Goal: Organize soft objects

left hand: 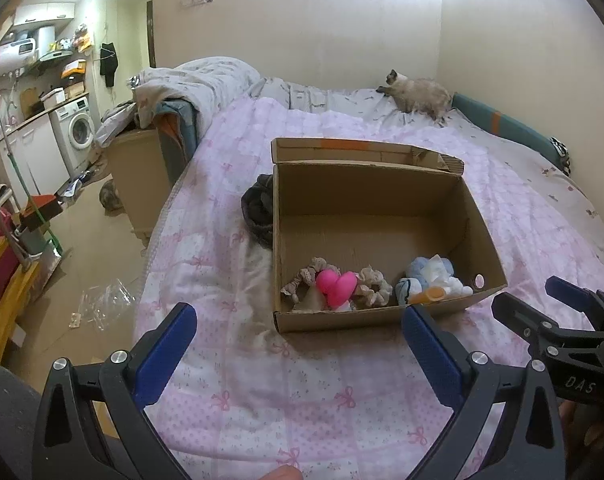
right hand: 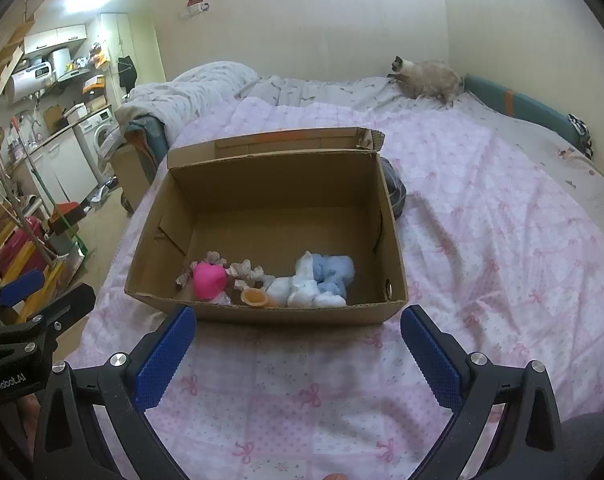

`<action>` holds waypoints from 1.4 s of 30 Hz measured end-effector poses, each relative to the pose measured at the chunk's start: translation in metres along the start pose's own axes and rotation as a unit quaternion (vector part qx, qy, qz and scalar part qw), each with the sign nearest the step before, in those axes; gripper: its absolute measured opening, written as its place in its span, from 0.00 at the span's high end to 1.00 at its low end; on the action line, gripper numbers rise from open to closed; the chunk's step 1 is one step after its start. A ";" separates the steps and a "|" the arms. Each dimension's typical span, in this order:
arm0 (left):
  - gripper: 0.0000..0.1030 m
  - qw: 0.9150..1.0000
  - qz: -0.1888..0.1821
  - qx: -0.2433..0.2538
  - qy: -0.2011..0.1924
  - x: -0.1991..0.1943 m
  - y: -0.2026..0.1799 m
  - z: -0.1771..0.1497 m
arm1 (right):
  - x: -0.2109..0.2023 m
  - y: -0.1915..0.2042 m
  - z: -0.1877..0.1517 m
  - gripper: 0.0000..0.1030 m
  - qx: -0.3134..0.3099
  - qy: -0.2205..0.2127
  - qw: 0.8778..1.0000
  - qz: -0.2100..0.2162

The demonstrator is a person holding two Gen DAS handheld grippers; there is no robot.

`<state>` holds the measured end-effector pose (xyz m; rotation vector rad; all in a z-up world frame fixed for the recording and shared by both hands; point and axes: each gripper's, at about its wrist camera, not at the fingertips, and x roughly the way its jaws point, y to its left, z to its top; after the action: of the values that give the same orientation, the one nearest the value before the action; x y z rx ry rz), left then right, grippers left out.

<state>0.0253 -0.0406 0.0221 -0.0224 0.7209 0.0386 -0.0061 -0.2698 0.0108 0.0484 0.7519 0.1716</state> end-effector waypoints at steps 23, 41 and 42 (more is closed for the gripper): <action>0.01 1.000 -0.002 -0.003 0.006 0.005 0.001 -0.002 | 0.000 0.002 0.000 0.00 -0.001 0.001 1.000 0.000; 0.01 1.000 -0.004 -0.001 0.005 0.004 0.002 -0.006 | 0.003 0.006 -0.001 0.00 -0.009 0.001 1.000 0.003; 0.01 1.000 -0.006 -0.001 0.006 0.004 0.002 -0.006 | 0.003 0.006 -0.001 0.00 -0.010 0.001 1.000 0.004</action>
<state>0.0242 -0.0385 0.0153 -0.0296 0.7325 0.0281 -0.0054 -0.2630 0.0089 0.0322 0.7515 0.1860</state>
